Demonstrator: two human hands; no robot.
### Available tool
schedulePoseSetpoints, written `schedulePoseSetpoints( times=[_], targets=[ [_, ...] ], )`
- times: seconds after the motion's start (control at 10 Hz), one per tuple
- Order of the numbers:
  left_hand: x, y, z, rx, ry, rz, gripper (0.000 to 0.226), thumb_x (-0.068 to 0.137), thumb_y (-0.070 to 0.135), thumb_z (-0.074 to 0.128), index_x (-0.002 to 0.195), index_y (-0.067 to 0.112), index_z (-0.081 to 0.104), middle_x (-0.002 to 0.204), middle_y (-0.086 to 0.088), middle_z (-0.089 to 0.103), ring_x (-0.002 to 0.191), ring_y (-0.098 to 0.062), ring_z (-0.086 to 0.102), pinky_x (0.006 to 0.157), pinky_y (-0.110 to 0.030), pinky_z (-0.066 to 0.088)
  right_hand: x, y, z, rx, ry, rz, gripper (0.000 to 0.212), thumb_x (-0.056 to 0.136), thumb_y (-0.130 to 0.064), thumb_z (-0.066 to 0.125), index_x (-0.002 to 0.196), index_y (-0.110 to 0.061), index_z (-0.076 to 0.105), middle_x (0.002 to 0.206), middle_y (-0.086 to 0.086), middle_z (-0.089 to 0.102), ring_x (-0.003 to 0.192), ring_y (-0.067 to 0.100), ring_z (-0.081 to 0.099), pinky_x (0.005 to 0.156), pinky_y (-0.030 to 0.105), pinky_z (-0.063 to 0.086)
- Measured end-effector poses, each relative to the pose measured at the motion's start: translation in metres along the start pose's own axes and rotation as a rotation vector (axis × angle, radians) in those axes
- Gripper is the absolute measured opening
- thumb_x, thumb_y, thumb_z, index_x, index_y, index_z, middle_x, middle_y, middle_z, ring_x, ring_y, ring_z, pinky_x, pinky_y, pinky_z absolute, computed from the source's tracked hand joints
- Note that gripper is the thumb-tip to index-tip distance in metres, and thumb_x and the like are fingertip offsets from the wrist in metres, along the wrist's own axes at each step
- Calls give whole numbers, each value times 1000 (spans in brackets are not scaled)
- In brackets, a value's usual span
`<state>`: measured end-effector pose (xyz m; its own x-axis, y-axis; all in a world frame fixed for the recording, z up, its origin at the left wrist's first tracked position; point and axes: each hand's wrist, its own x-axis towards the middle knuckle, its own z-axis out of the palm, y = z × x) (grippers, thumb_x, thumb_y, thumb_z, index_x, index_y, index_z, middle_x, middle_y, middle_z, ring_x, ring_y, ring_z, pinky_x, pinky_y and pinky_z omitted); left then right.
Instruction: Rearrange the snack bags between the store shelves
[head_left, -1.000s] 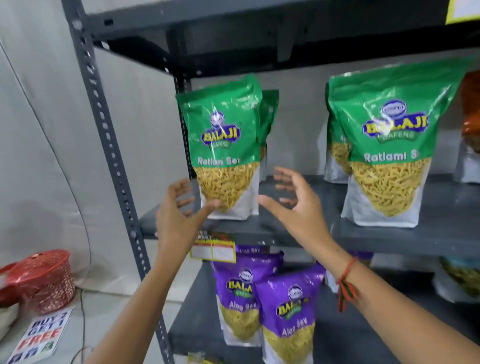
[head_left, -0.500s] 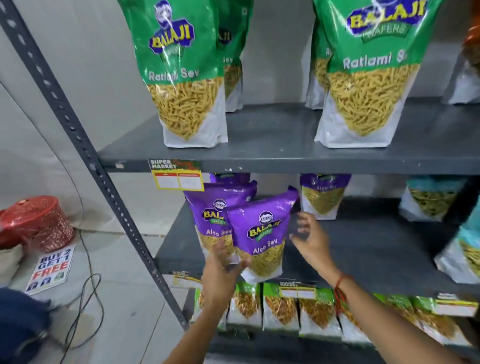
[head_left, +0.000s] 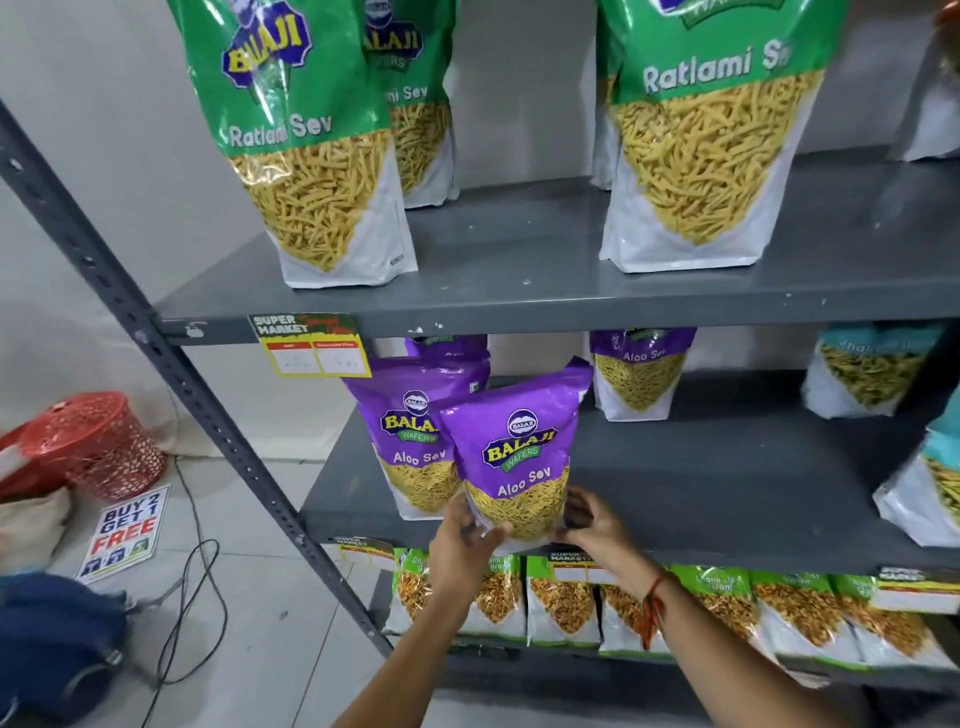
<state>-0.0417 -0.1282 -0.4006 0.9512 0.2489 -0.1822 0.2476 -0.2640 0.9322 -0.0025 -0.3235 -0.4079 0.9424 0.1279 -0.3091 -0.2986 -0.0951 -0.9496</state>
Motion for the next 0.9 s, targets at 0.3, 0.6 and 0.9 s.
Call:
schedulePoseSetpoints(
  times=[0.3, 0.6, 0.9],
  targets=[
    [14, 33, 82, 18, -191, 22, 53, 71, 20, 81, 119, 22, 59, 106, 3, 74, 83, -4, 70, 66, -18, 57, -24, 9, -84, -65, 273, -33, 64, 64, -1, 84, 121, -12, 57, 105, 2, 69, 90, 12, 66, 73, 21, 52],
    [26, 45, 141, -28, -320, -6, 52, 73, 16, 80, 120, 21, 58, 113, 2, 71, 92, -6, 67, 68, -18, 55, -34, 15, -137, -101, 385, -31, 60, 65, -6, 84, 117, -16, 58, 111, 2, 69, 97, 14, 67, 67, 18, 52],
    [15, 46, 135, -89, -319, 19, 62, 75, 19, 80, 130, 18, 51, 122, -3, 67, 101, -14, 67, 74, -23, 58, -37, 15, -135, -133, 372, -79, 69, 63, -8, 86, 119, -22, 49, 111, -4, 64, 99, 11, 63, 75, 24, 53]
  ],
)
